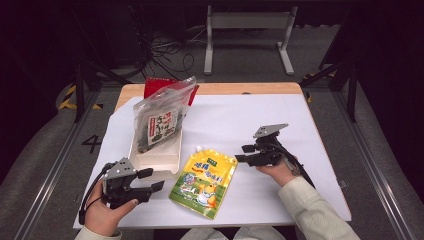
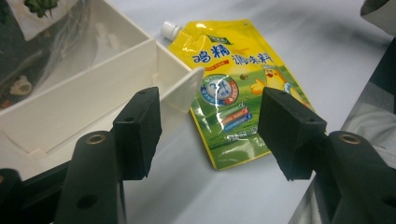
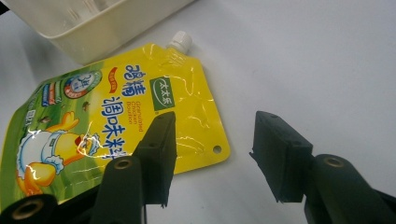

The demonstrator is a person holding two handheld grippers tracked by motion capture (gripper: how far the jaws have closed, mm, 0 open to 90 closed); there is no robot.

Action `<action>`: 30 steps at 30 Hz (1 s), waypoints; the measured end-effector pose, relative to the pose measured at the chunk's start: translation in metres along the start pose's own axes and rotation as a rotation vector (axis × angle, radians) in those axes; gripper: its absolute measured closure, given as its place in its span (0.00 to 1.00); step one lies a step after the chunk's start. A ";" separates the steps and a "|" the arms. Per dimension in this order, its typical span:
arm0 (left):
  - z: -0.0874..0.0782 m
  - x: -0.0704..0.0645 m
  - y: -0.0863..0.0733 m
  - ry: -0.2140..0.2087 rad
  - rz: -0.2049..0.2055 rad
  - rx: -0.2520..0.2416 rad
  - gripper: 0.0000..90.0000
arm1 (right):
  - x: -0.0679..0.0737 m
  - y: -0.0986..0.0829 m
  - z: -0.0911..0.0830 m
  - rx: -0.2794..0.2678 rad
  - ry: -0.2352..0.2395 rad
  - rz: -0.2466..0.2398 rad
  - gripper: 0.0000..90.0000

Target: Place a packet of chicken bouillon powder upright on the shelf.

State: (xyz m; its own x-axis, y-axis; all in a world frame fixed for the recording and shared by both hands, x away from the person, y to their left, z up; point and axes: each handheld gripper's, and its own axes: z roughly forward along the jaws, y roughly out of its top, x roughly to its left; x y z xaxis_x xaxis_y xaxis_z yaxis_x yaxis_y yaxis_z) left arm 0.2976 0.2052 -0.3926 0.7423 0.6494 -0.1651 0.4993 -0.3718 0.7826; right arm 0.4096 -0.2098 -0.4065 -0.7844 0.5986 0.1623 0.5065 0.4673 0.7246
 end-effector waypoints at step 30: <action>0.039 -0.004 -0.014 -0.063 -0.007 0.103 0.50 | 0.000 -0.006 0.049 0.119 0.038 0.047 0.33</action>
State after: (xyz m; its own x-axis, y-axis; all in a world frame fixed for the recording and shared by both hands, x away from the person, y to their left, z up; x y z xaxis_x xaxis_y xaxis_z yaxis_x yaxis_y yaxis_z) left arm 0.3048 0.1819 -0.4265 0.7634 0.6107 -0.2105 0.5456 -0.4351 0.7162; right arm 0.4243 -0.1809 -0.4440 -0.7705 0.5978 0.2214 0.5805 0.5146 0.6310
